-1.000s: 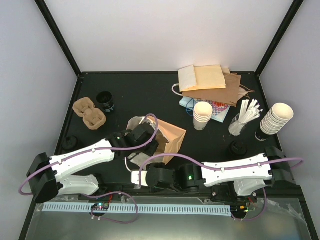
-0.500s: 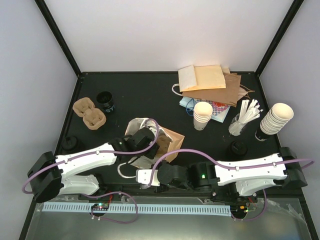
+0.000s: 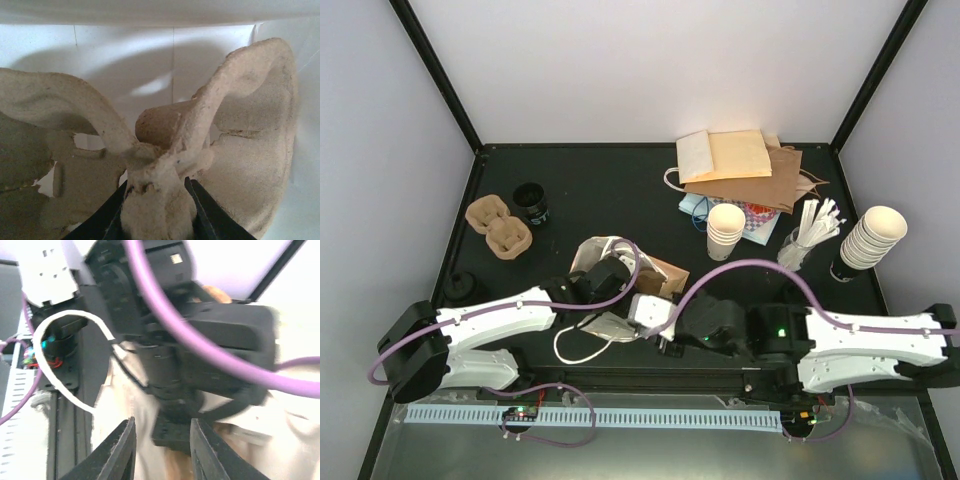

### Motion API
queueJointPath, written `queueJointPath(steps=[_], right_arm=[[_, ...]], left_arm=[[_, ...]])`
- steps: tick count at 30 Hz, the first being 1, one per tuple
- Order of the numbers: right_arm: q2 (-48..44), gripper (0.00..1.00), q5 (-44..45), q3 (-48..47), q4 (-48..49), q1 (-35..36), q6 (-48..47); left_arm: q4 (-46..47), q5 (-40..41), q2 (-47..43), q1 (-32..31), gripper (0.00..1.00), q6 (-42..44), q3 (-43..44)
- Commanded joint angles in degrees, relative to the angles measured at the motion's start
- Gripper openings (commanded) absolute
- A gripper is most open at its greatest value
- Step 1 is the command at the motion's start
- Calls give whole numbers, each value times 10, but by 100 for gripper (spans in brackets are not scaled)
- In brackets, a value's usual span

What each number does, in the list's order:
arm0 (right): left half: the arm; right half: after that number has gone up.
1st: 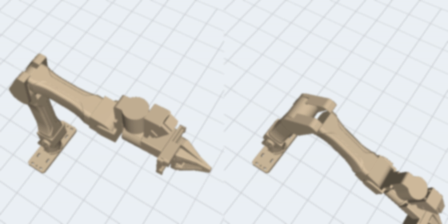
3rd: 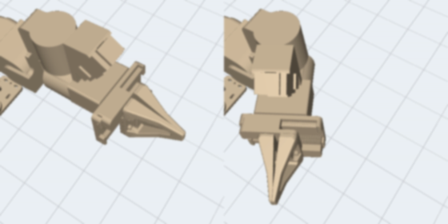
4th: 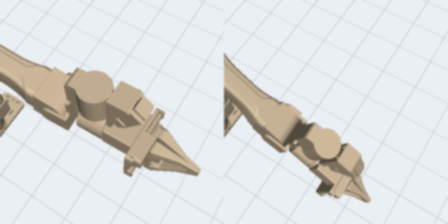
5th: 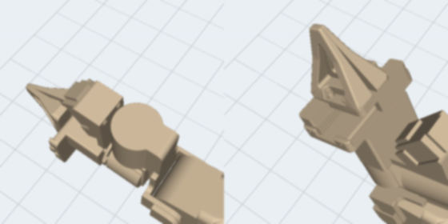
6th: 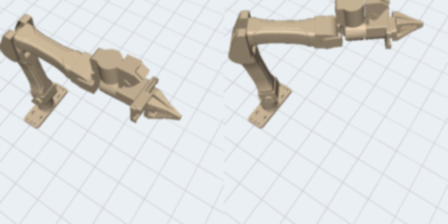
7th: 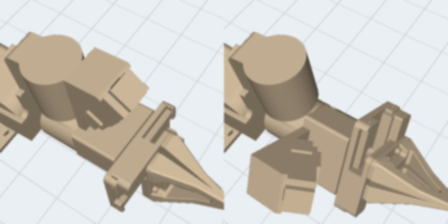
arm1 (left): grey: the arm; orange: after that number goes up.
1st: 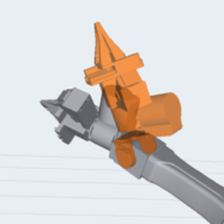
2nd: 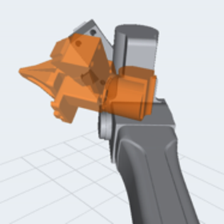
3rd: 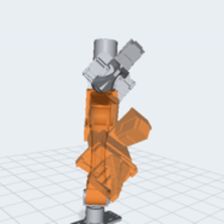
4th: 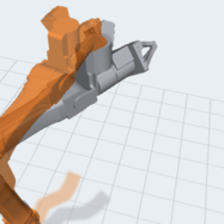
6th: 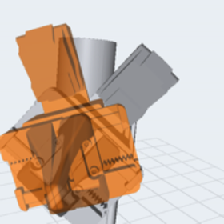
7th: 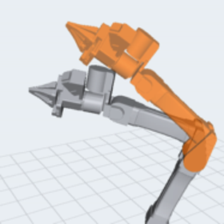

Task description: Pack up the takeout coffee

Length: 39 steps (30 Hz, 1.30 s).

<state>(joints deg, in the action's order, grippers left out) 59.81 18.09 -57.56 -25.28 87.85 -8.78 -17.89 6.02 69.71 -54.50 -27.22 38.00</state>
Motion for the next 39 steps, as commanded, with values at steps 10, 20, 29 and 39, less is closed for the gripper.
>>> queueJointPath(steps=[10, 20, 29, 39], right_arm=[[12, 47, -47, -149, -169, -172, 45], [107, 47, -95, -230, -242, -223, 54], [155, 33, -74, -237, -235, -235, 57], [93, 6, -122, -149, -131, -236, 87]], left_arm=[[-7, 5, -6, -4, 27, 4, -9], [-11, 9, -11, -4, 27, 7, -13], [3, 17, -2, -5, 27, 6, -26], [44, 28, 68, -5, 27, 7, -14]])
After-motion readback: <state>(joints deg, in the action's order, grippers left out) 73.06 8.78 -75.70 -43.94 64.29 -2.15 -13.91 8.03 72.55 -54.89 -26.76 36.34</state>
